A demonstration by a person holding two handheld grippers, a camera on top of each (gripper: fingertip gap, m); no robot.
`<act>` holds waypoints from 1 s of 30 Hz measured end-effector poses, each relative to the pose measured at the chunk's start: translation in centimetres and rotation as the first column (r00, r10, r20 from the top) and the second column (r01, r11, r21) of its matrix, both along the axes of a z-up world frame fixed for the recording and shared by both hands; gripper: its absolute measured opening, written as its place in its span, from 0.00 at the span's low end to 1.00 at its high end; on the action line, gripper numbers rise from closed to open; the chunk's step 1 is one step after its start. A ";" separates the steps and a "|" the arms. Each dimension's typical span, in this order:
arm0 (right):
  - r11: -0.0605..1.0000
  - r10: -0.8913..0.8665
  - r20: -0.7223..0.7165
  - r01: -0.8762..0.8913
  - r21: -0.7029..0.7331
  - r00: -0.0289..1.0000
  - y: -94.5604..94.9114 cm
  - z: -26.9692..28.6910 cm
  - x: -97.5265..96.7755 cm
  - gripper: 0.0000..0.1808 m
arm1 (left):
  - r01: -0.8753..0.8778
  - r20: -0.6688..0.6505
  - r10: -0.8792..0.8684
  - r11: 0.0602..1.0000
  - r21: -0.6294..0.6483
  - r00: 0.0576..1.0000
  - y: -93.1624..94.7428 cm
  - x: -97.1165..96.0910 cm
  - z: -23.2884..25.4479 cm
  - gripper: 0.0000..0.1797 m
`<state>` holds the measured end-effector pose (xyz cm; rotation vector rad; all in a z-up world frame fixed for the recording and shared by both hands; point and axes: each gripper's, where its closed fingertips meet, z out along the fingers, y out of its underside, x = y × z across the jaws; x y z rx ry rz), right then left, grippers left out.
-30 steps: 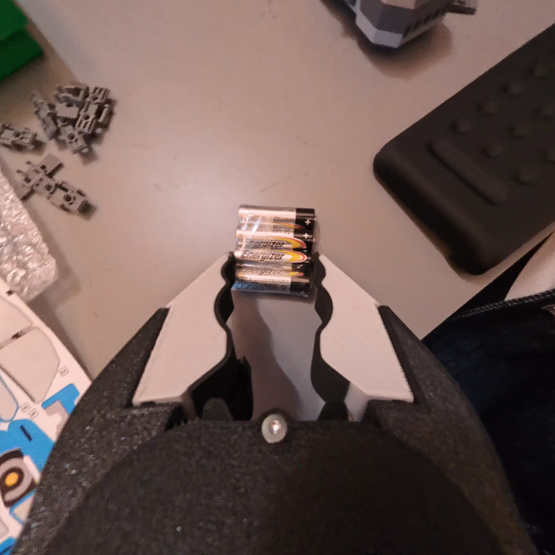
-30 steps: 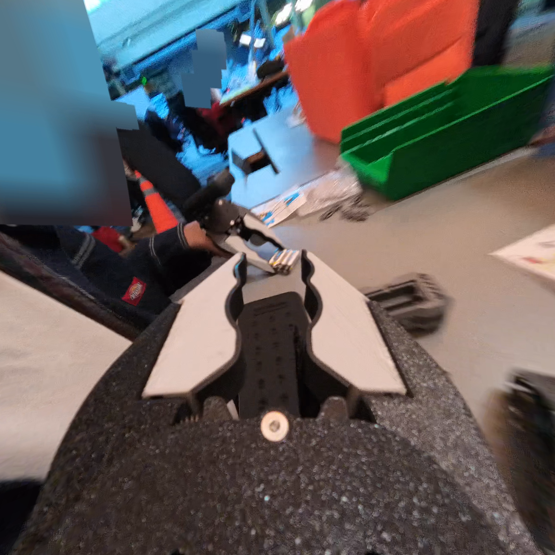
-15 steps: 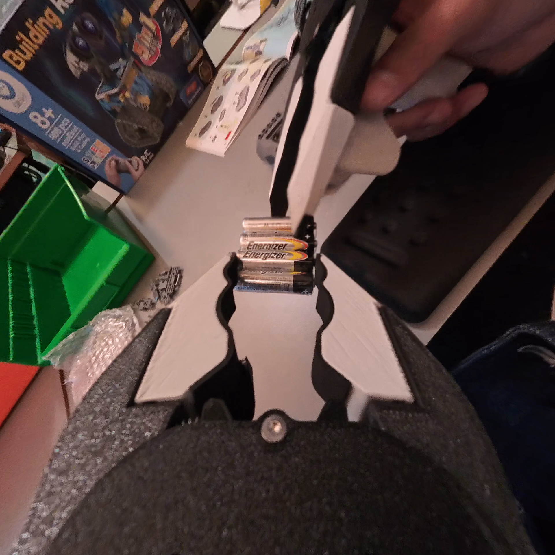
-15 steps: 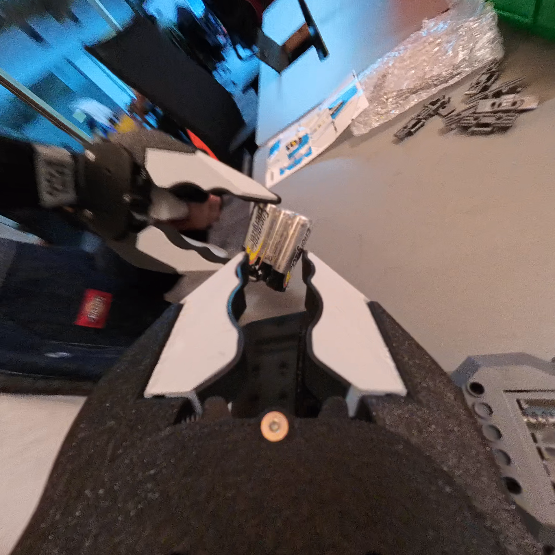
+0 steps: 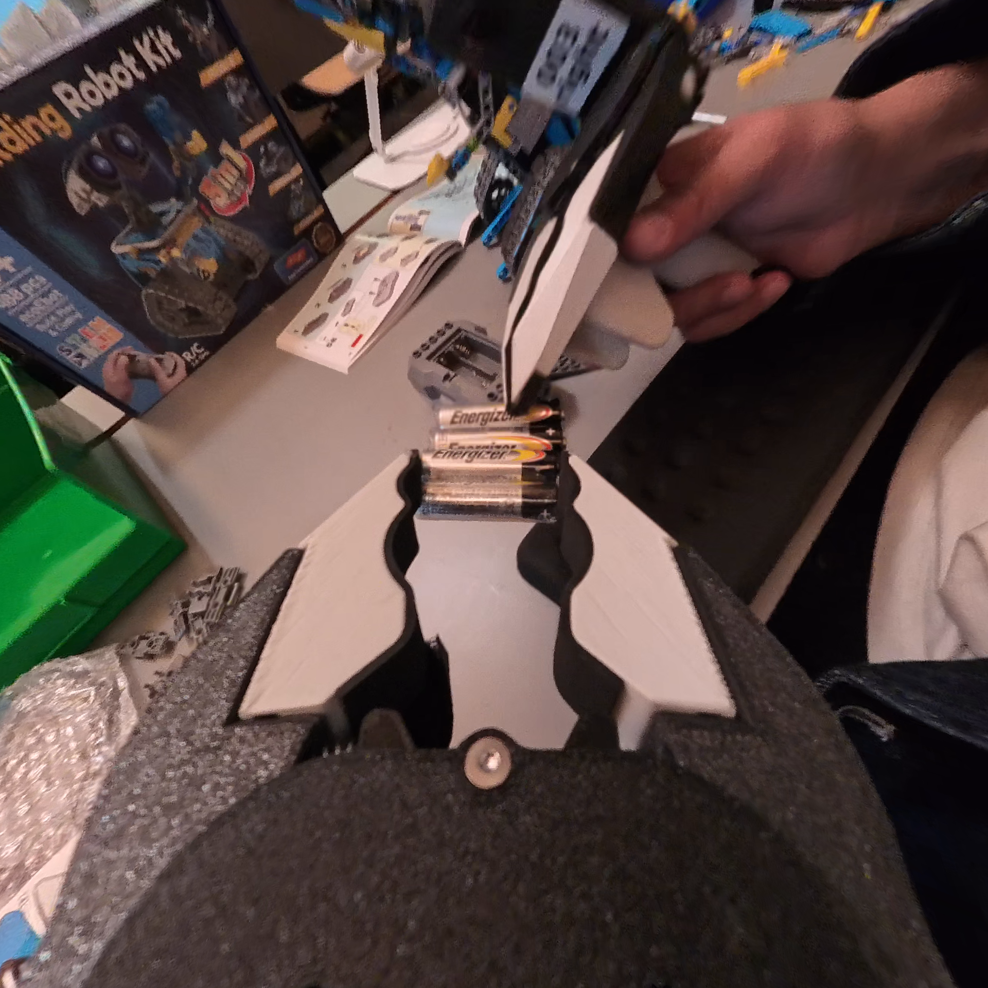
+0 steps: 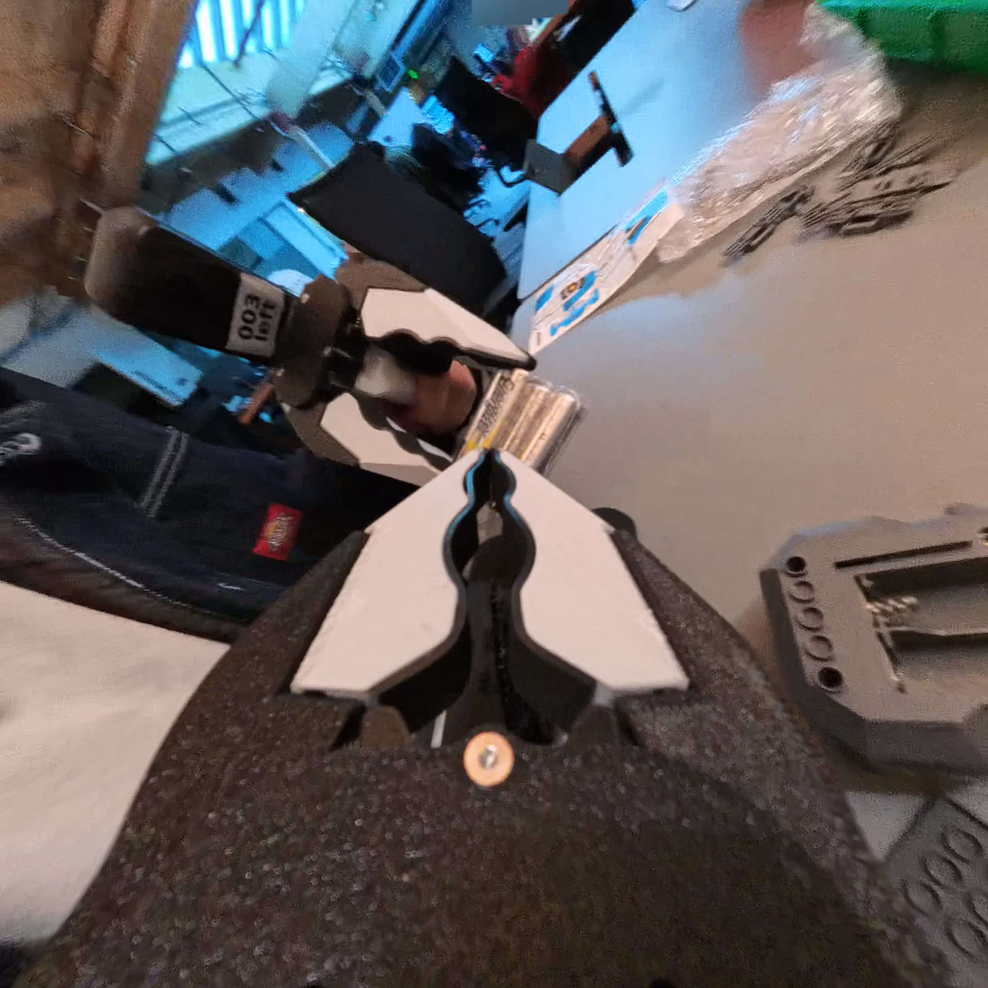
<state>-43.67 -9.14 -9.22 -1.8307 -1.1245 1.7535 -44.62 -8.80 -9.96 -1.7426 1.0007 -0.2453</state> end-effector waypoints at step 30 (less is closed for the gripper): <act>0.988 0.003 0.298 -0.048 0.145 0.955 1.0 -4.9 0.1 0.10 | -0.048 -0.095 0.048 0.999 -0.005 0.994 2.0 -1.3 -3.3 0.28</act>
